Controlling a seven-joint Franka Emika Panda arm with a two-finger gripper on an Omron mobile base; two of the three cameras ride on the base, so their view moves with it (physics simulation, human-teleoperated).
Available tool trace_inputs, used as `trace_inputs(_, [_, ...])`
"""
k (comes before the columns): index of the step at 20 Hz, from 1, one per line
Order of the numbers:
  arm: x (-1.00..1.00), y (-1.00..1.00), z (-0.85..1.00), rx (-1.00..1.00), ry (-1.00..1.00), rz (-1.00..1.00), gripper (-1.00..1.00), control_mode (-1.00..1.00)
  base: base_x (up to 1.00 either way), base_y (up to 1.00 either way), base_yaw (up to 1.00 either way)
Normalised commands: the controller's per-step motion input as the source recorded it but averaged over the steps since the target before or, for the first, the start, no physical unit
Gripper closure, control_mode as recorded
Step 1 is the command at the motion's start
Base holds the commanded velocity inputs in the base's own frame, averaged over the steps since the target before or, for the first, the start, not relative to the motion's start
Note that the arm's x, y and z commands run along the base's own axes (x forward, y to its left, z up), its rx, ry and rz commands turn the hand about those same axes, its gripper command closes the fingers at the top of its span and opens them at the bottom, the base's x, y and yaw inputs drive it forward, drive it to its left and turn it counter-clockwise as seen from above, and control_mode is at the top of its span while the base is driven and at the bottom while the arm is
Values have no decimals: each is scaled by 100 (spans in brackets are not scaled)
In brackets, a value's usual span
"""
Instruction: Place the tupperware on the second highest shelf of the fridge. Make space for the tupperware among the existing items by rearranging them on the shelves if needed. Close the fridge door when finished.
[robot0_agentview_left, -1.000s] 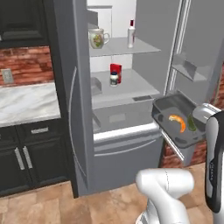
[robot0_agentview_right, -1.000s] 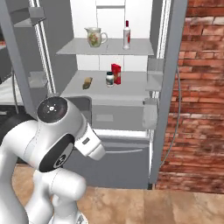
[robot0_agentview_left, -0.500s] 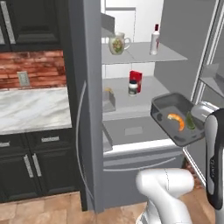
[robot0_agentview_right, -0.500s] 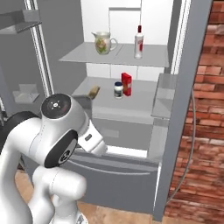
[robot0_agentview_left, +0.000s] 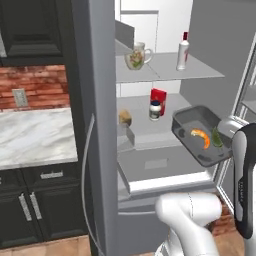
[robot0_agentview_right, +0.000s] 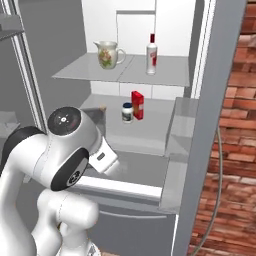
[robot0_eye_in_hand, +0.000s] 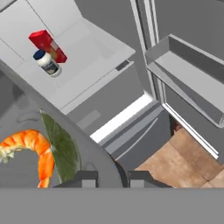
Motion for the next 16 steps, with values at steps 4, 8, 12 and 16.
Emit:
trace_inputs(4, [0, 0, 0, 0, 0, 0, 100, 100, 67, 0, -1])
trace_inputs(8, [0, 0, 0, 0, 0, 0, 100, 100, 40, 0, -4])
trace_inputs(12, [0, 0, -49, -2, -1, -9, 100, -100, 0, 0, -2])
trace_inputs(16, [0, -8, -60, -3, 0, -27, 100, -100, 0, 0, 0])
